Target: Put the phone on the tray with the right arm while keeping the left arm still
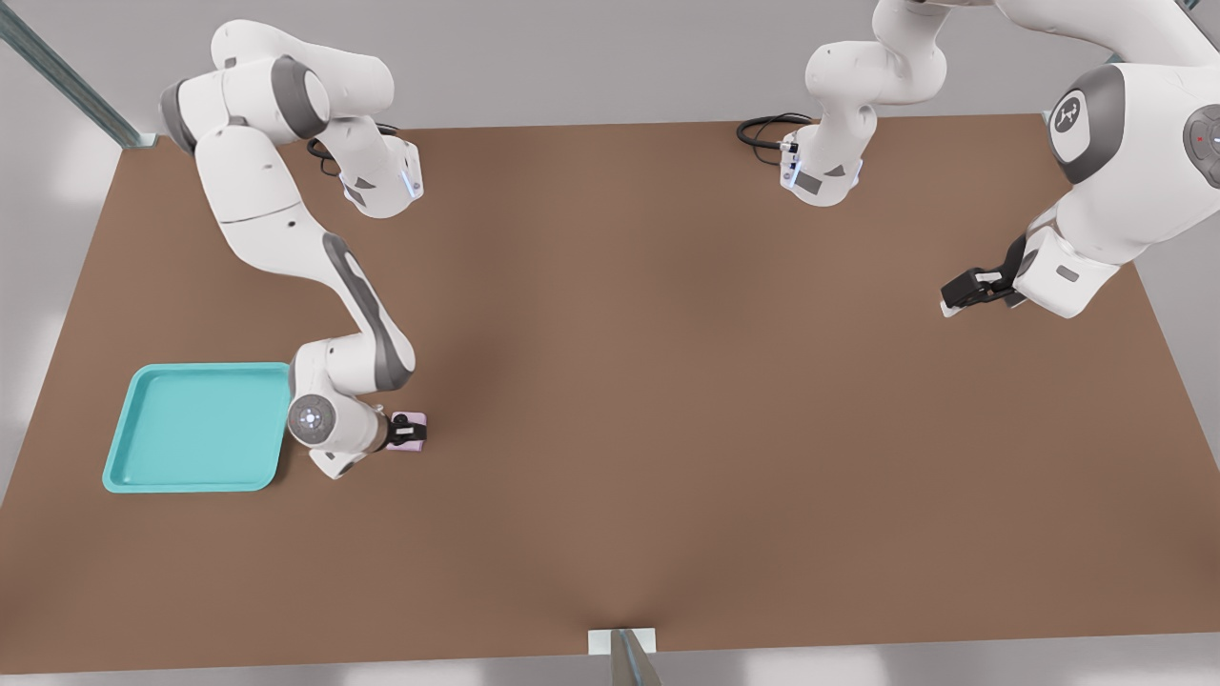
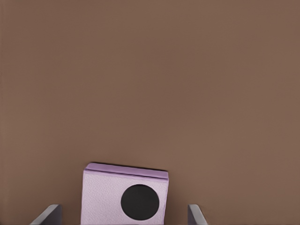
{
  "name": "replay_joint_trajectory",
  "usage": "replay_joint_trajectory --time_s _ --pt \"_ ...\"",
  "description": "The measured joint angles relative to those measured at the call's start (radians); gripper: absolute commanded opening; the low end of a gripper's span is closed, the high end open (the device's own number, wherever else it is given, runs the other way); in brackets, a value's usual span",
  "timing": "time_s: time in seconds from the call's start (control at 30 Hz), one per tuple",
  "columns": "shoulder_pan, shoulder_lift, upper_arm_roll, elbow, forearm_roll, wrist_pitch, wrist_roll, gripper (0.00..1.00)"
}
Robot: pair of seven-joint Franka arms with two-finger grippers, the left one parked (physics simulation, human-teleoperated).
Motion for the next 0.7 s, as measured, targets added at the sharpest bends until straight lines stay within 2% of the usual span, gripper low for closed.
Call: replay_joint_trajectory --time_s 0.7 --pt "-0.022 0.026 0.002 -0.041 -0.004 0.058 0.108 1.00"
